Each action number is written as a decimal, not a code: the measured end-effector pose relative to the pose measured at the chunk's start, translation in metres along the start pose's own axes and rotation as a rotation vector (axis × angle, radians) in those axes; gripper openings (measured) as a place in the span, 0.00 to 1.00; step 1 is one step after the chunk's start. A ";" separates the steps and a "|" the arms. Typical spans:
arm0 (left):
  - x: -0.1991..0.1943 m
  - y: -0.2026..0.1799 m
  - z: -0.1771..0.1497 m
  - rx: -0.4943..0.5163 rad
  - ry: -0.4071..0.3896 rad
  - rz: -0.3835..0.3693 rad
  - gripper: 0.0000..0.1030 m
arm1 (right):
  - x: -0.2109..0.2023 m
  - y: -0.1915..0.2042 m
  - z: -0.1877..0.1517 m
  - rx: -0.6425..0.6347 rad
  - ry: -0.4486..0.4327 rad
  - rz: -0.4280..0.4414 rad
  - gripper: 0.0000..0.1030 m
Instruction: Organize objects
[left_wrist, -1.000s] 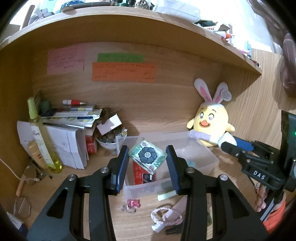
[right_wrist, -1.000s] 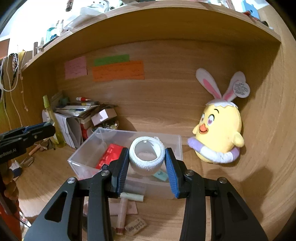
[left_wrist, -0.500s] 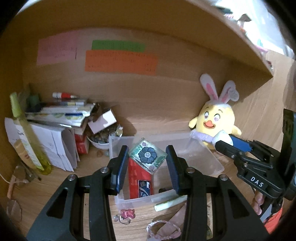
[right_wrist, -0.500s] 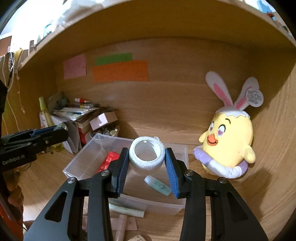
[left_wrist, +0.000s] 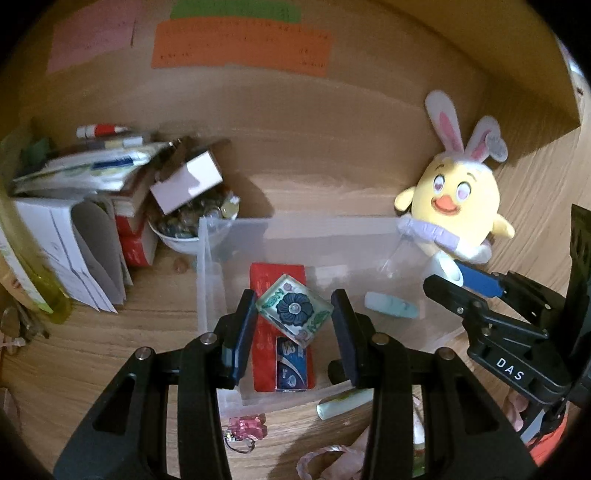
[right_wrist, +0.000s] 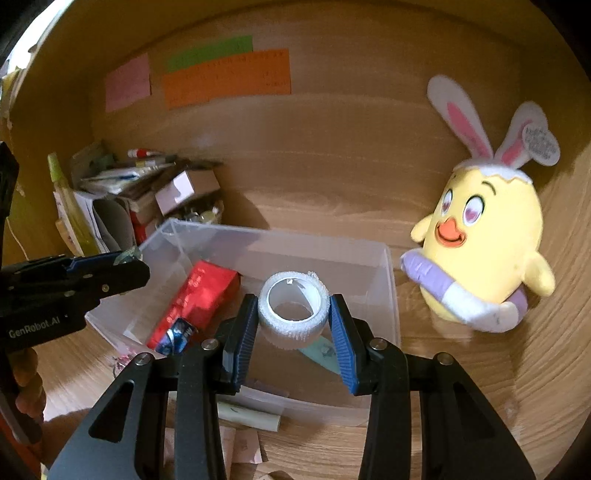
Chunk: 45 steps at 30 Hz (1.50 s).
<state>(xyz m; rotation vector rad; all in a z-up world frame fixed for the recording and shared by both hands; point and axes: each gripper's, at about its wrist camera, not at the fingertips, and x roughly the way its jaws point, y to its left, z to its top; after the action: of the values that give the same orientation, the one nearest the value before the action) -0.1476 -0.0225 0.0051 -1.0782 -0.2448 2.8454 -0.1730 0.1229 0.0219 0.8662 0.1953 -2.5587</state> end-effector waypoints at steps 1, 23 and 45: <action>0.002 0.000 0.000 0.000 0.006 0.000 0.39 | 0.003 0.000 -0.001 0.000 0.007 0.000 0.35; 0.020 -0.001 -0.007 0.002 0.086 -0.039 0.44 | 0.030 0.009 -0.011 -0.028 0.124 0.037 0.47; -0.041 -0.005 -0.016 0.009 -0.012 -0.021 0.91 | -0.032 0.008 -0.021 -0.087 0.008 -0.065 0.81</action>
<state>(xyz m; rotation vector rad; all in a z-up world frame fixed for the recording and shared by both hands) -0.1061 -0.0209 0.0204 -1.0516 -0.2426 2.8328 -0.1353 0.1322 0.0242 0.8510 0.3395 -2.5855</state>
